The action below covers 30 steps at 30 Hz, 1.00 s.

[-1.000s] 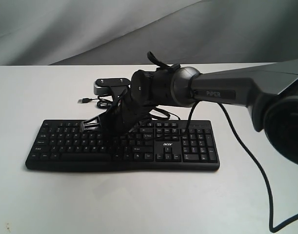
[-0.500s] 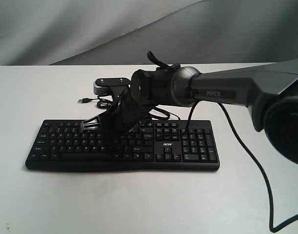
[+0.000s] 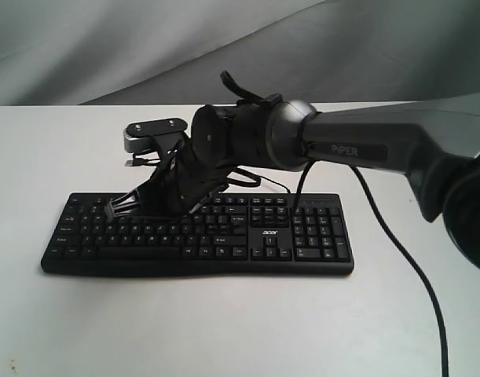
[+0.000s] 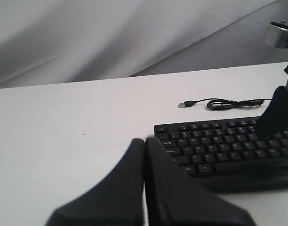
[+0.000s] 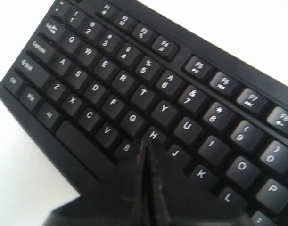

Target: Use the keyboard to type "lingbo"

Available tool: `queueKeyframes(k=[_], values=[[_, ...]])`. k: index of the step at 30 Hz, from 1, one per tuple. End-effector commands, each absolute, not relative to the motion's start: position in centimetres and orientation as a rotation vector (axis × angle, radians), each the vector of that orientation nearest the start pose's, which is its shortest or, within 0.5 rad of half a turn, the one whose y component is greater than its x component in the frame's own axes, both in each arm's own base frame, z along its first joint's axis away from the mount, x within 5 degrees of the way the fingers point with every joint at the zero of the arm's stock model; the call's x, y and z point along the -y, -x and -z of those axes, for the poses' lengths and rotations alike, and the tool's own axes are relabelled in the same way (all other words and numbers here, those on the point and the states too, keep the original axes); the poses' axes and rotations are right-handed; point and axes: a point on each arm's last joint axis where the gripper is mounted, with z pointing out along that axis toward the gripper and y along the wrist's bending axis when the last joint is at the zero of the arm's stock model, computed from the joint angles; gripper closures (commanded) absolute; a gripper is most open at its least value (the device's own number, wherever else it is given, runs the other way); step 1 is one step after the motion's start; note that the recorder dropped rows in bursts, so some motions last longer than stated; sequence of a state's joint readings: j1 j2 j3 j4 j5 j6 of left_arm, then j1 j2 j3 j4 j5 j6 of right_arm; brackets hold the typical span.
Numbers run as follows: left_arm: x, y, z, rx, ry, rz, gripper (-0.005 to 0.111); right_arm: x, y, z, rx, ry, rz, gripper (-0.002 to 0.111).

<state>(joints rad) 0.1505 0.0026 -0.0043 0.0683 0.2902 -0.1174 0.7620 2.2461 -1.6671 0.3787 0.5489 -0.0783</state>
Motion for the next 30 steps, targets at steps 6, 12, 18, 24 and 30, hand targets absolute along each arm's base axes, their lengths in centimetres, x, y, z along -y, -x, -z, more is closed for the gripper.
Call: queueKeyframes(k=[6,12,18,24,30], values=[[-1.0,-5.4,-18.7,-1.758,0.203,-0.079,0.106,-34.9,-33.5,-14.6,-2.585,0.782,-0.591,0.108],[-1.0,-5.4,-18.7,-1.758,0.203,-0.079,0.106,-34.8,-33.4,-14.5,-2.593,0.786,-0.59,0.108],[-1.0,-5.4,-18.7,-1.758,0.203,-0.079,0.106,-34.8,-33.4,-14.3,-2.6,0.788,-0.588,0.108],[-1.0,-5.4,-18.7,-1.758,0.203,-0.079,0.106,-34.9,-33.2,-12.9,-2.652,0.785,-0.589,0.108],[-1.0,-5.4,-18.7,-1.758,0.203,-0.079,0.106,-35.0,-33.3,-12.8,-2.639,0.776,-0.6,0.108]])
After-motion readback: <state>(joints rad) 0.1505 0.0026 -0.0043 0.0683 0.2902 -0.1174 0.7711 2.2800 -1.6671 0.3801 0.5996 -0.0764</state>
